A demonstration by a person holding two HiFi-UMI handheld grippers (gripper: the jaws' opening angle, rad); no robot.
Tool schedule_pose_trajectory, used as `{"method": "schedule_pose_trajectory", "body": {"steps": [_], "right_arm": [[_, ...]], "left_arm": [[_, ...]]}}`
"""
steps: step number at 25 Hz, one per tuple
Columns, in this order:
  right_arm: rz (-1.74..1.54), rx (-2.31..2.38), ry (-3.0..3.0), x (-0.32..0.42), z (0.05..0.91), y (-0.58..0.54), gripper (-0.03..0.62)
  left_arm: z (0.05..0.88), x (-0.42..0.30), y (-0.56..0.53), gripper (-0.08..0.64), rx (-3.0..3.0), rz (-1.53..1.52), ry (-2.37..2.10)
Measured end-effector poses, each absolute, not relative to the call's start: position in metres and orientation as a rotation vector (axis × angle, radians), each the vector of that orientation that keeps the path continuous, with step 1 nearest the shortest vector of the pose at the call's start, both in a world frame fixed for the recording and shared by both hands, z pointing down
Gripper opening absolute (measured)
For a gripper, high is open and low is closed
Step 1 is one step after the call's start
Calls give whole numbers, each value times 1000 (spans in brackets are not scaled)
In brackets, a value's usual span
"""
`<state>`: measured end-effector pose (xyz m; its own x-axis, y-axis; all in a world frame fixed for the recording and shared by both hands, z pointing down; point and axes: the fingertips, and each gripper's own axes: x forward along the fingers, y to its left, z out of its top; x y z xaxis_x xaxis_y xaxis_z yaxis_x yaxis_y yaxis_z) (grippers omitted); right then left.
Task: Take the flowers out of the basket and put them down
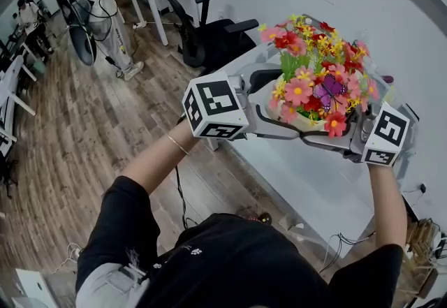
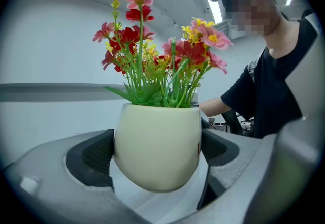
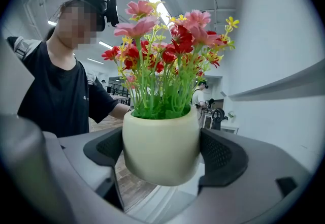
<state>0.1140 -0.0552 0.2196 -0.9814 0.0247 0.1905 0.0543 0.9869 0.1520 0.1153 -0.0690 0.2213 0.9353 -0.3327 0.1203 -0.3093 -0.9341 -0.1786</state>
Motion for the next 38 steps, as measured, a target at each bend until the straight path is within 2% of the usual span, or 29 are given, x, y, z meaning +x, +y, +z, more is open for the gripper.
{"method": "schedule_pose_trajectory", "body": {"steps": [23, 38], "right_arm": [[-261, -392, -2920, -2, 234, -38, 459], [-254, -577, -2920, -25, 240, -33, 459]], "left_arm": [[236, -4, -52, 520, -2881, -223, 826], [242, -29, -47, 520, -2845, -254, 1004]]}}
